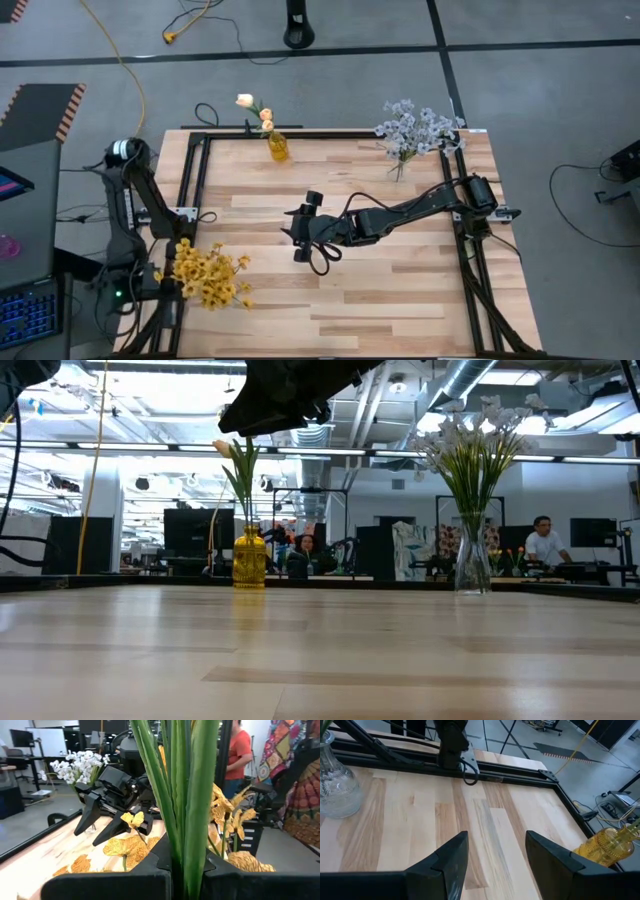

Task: Sort flowers into vase by color
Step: Put the yellow flowers into the bottom transparent vase

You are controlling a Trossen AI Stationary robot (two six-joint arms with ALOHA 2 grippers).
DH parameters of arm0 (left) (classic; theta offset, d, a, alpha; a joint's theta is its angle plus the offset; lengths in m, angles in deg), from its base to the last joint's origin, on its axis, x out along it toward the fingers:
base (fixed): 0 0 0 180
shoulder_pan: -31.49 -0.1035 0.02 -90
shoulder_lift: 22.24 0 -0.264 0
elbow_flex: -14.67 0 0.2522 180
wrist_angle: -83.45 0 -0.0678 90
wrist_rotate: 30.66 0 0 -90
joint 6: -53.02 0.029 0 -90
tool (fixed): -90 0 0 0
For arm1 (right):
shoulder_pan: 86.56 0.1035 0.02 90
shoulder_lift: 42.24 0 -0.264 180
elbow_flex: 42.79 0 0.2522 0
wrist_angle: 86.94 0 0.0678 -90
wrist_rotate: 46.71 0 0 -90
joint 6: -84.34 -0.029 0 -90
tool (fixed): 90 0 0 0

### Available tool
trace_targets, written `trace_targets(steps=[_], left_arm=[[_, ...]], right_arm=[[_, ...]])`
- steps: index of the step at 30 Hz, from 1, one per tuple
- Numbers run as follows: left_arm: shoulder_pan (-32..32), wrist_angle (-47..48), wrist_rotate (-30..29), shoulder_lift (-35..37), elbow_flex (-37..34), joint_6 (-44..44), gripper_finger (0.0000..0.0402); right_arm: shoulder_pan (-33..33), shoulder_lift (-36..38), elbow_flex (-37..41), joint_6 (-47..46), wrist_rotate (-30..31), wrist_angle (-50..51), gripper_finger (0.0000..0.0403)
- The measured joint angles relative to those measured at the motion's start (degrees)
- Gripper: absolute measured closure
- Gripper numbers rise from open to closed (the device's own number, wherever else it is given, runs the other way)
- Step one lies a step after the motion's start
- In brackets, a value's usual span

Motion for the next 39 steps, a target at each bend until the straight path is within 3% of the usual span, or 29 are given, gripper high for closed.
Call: trace_targets(steps=[11, 19, 39], left_arm=[[-3.9, -1.53, -0.01, -0.59, 0.0, 2.88, 0.0401], [-3.91, 4.11, -0.01, -0.97, 0.02, -3.37, 0.0401], [-3.98, 4.42, 0.01, -12.76, 0.0, -8.3, 0.0401]], right_arm=[[0.0, 0.0, 0.0, 0.07, 0.0, 0.02, 0.0179], [0.0, 0.01, 0.0, 0.07, 0.0, 0.04, 0.0179], [0.0, 0.01, 0.0, 0.06, 0.02, 0.04, 0.0179]])
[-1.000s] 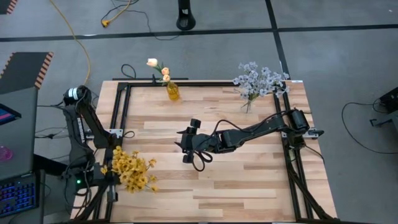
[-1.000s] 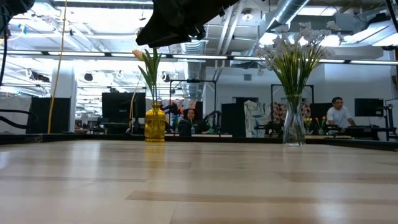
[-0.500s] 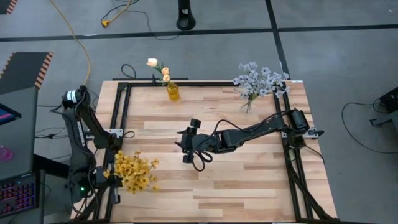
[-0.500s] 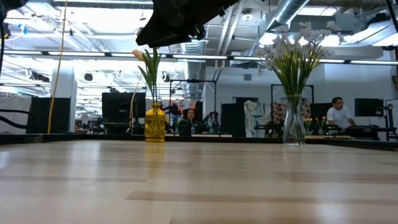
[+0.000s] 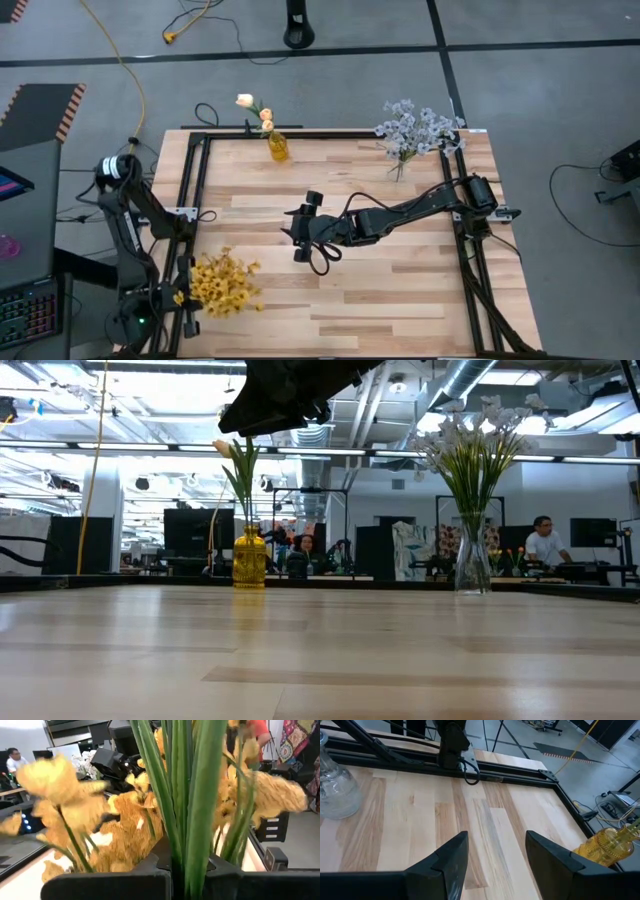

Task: Sort flowers into vase by color
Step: Put the yellow flowers into the bottom transparent vase

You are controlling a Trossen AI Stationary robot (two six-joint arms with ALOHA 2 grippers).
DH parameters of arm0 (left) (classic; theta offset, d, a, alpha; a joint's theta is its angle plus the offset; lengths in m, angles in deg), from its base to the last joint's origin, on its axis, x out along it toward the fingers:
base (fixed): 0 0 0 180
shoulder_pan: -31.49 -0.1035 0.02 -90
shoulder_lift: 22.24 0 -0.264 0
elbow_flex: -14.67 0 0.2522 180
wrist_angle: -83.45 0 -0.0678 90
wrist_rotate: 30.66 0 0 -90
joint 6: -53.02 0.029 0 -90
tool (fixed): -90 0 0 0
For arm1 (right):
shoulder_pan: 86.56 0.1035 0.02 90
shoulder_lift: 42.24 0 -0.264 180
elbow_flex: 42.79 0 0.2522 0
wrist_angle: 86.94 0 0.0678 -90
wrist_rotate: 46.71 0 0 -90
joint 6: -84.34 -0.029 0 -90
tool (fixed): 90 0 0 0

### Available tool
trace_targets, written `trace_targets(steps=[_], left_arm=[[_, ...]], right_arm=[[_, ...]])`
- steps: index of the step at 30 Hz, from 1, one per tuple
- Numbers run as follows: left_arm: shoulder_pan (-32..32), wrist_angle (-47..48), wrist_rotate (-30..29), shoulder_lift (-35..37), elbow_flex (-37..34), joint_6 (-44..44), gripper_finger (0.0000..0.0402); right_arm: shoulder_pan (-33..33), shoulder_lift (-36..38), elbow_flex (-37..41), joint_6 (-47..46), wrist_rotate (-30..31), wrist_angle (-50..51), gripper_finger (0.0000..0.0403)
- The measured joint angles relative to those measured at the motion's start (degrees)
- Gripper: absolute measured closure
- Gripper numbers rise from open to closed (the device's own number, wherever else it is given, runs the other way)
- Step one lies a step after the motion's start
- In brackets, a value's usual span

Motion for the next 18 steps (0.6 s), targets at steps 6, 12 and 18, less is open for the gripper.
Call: trace_targets(steps=[6, 12, 18], left_arm=[[1.04, 0.13, -0.02, -1.45, 0.0, -2.4, 0.0401], [3.58, 0.13, 0.01, -1.47, 0.0, -2.7, 0.0401], [4.92, 1.47, 0.0, -1.47, 0.0, -3.19, 0.0401]], right_arm=[[0.0, 0.02, 0.0, -0.01, 0.0, 0.01, 0.0179], [0.0, 0.02, 0.0, -0.02, -0.01, 0.0, 0.0179], [0.0, 0.02, 0.0, -0.02, -0.01, 0.0, 0.0179]])
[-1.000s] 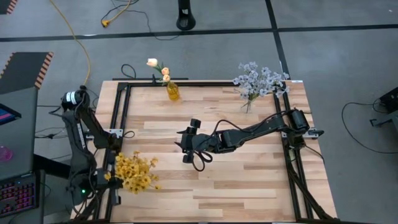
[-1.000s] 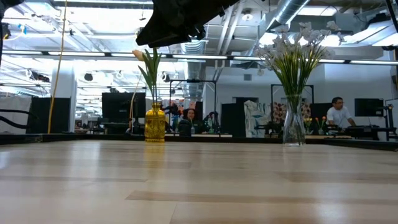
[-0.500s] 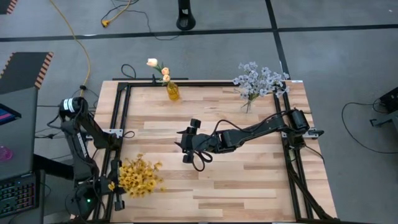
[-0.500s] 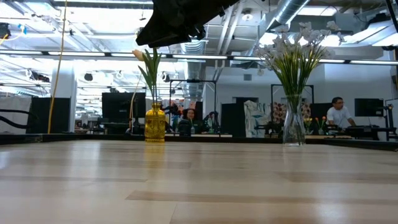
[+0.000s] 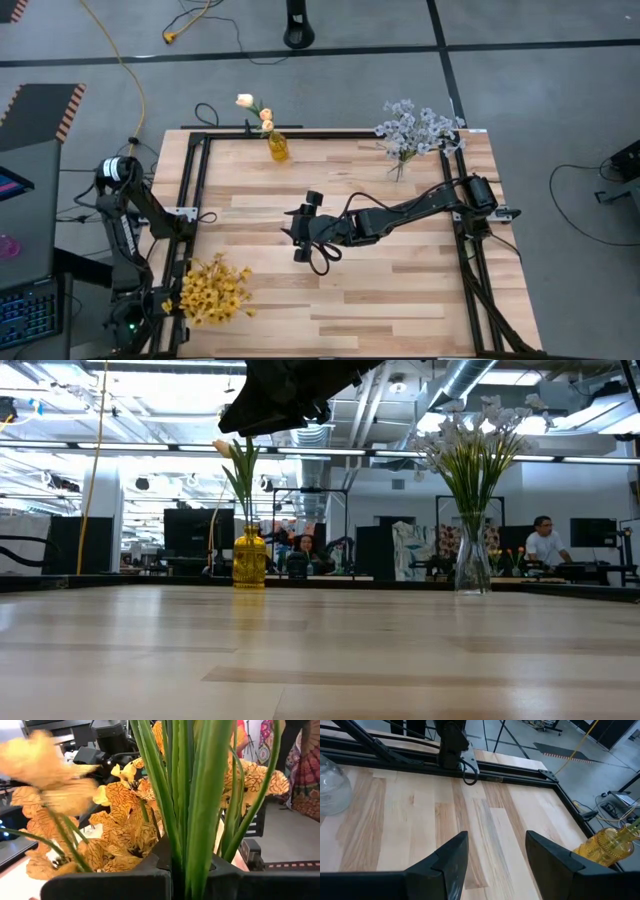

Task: Sort flowers into vase by color
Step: Put the yellow flowers into the bottom transparent vase

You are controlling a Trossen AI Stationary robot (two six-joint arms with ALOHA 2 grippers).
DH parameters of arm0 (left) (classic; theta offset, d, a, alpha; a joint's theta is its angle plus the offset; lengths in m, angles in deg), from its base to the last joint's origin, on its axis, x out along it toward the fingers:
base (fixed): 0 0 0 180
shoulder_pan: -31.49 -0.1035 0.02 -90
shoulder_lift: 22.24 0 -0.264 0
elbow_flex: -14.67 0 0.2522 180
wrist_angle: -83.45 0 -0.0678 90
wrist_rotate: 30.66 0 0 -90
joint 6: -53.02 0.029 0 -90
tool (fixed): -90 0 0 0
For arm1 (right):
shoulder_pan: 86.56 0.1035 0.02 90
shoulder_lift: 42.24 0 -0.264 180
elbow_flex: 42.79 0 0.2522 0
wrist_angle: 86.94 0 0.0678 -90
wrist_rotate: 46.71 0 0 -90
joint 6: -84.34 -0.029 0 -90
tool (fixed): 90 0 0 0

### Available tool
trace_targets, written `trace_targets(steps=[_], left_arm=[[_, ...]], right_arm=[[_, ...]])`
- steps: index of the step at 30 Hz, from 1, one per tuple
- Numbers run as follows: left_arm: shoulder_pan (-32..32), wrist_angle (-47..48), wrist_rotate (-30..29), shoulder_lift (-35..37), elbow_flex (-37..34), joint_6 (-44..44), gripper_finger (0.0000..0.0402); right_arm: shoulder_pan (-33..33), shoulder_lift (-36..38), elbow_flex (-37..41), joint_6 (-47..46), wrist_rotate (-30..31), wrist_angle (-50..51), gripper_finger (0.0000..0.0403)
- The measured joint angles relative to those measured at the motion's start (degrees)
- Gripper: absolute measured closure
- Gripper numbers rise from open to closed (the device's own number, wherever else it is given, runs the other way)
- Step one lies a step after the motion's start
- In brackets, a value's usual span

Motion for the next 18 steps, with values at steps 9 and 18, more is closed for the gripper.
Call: trace_targets(steps=[9, 18], left_arm=[[0.0, 14.88, 0.01, 0.0, -0.04, -17.17, 0.0401], [-0.02, 22.45, 0.12, 0.21, -0.19, -27.03, 0.0401]], right_arm=[[0.0, 0.0, 0.0, -0.01, -0.01, 0.0, 0.0179], [0.0, 0.0, 0.0, 0.0, -0.01, 0.0, 0.0179]])
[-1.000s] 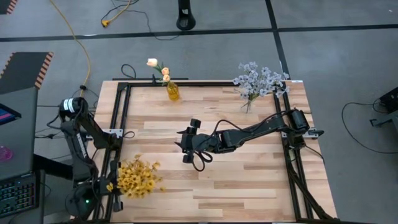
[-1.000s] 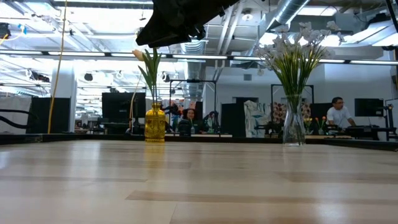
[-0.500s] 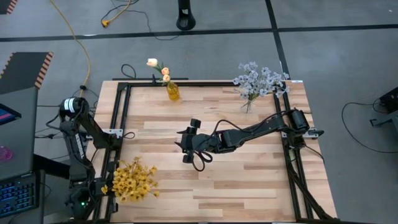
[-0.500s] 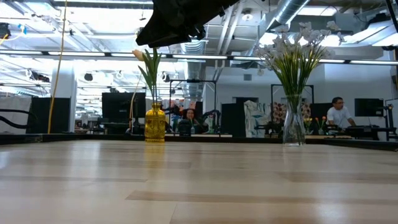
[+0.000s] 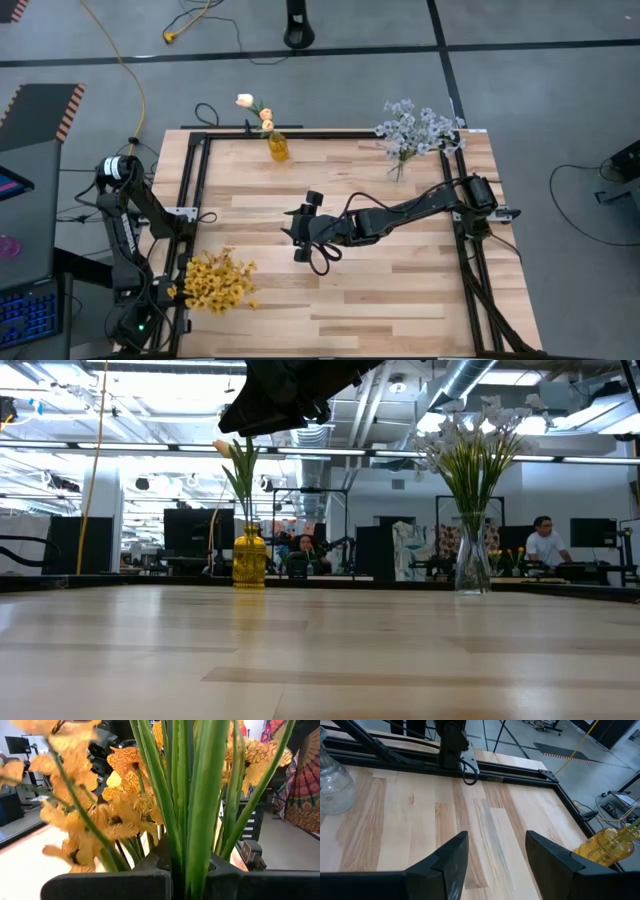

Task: Sort flowers into vase by color
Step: Put the yellow flowers into the bottom transparent vase

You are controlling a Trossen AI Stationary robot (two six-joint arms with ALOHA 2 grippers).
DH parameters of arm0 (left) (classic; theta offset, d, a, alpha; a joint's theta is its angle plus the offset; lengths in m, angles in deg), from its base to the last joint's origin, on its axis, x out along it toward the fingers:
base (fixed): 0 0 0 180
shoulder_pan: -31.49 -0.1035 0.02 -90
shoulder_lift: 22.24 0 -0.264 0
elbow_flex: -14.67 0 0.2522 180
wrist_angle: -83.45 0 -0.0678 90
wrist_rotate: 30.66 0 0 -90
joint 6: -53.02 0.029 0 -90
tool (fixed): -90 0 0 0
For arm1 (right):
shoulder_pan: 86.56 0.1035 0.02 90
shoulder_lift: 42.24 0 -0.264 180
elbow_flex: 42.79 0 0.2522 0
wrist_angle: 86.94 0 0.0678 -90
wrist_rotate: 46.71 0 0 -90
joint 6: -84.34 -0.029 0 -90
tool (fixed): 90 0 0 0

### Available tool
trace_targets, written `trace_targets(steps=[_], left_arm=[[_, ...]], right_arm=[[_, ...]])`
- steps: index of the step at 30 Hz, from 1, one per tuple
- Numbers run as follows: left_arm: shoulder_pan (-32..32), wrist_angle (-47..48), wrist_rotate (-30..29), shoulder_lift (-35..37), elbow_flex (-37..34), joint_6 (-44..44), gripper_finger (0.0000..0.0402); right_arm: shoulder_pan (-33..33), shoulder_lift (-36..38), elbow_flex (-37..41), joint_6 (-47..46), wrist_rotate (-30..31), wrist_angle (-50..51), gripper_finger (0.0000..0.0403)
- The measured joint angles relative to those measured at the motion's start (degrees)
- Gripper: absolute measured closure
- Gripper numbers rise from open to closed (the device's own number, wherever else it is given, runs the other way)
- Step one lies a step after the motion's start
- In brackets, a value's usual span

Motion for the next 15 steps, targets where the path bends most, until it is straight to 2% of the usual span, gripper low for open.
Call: trace_targets(steps=[7, 10, 15], left_arm=[[0.0, -0.35, 2.23, -0.01, -2.85, -6.67, 0.0401], [-0.02, -0.14, 2.56, 0.15, -2.87, -6.32, 0.0401], [-0.02, 0.2, 6.56, 0.97, -2.92, -6.02, 0.0392]], right_arm=[[0.0, 0.0, 0.0, 0.0, 0.0, 0.0, 0.0179], [0.0, 0.0, 0.0, 0.0, 0.0, 0.0, 0.0179], [0.0, 0.0, 0.0, 0.0, 0.0, 0.0, 0.0179]])
